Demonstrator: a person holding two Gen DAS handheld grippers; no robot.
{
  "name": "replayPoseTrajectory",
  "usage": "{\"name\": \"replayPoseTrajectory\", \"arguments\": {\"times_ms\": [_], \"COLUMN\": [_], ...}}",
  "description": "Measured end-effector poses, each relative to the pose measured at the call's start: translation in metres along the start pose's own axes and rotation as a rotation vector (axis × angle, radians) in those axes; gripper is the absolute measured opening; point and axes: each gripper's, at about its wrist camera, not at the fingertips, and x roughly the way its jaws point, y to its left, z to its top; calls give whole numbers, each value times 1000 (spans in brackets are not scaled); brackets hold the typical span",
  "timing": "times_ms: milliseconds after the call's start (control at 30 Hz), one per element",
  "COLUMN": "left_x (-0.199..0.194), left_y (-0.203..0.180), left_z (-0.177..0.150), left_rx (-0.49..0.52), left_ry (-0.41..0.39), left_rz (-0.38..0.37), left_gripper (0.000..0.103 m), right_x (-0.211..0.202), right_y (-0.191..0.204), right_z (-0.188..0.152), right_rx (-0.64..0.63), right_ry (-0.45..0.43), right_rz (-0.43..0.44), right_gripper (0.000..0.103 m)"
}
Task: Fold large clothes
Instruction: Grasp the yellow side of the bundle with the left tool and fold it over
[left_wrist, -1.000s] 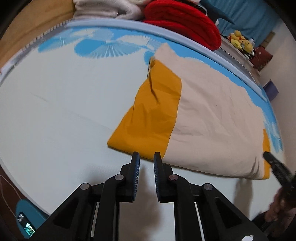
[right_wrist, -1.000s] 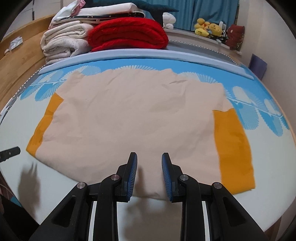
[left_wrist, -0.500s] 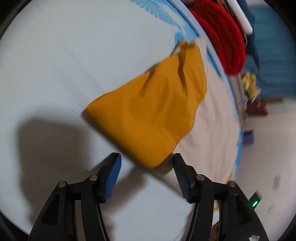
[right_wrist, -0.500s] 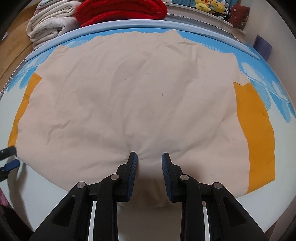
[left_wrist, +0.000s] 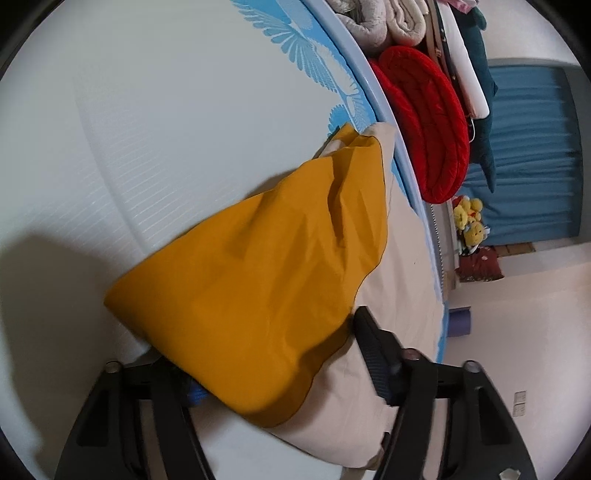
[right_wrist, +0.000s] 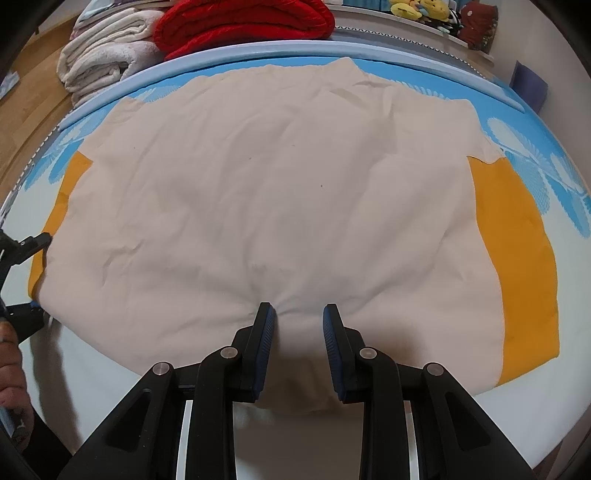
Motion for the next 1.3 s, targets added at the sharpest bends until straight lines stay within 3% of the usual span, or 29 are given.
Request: {"name": "replayPoseTrajectory", "arguments": {"times_ms": [67,133,400,600,667,767,833,900,1033,1200,1300], "left_x": [1,-4,-58,-124,-135,-134,-127,-118,-108,-85,-66], "left_y": [0,-8,-67,-109,-121,-133,-139,-142,-168,-205,-229], "left_z": [0,-1,-10,-21,-29,-44,-59,-68,-83,-121,-152], "left_rx": [11,42,257,503,613,736,811,838,871,969,1046], "left_ry": [15,14,-38,-102,-112,-118,-150,-159,-177,-169,-155], "left_rz": [1,-8,51,197,248,285,300,305,290,274,265], "left_gripper": [20,13,9,9,9,9,9,9,9,9,8], "right_x": [-2,-5,-43,-65,-60,-31,-25,-41,-98,-165,-182], "right_y": [0,0,8,36,51,71,72,58,9,-61,-96], "right_z": [0,-1,2,-6,-8,-10,-4,7,35,57,53], "right_rx": [6,6,-11,13,7,-69,-113,-100,-111,-200,-167], "right_ry": [-8,-23,-161,-200,-170,-22,22,6,-117,-302,-356], "right_rz": [5,3,-35,-23,-7,36,52,66,56,-58,-119], "right_gripper": [29,29,29,29,29,29,29,29,30,60,60]}}
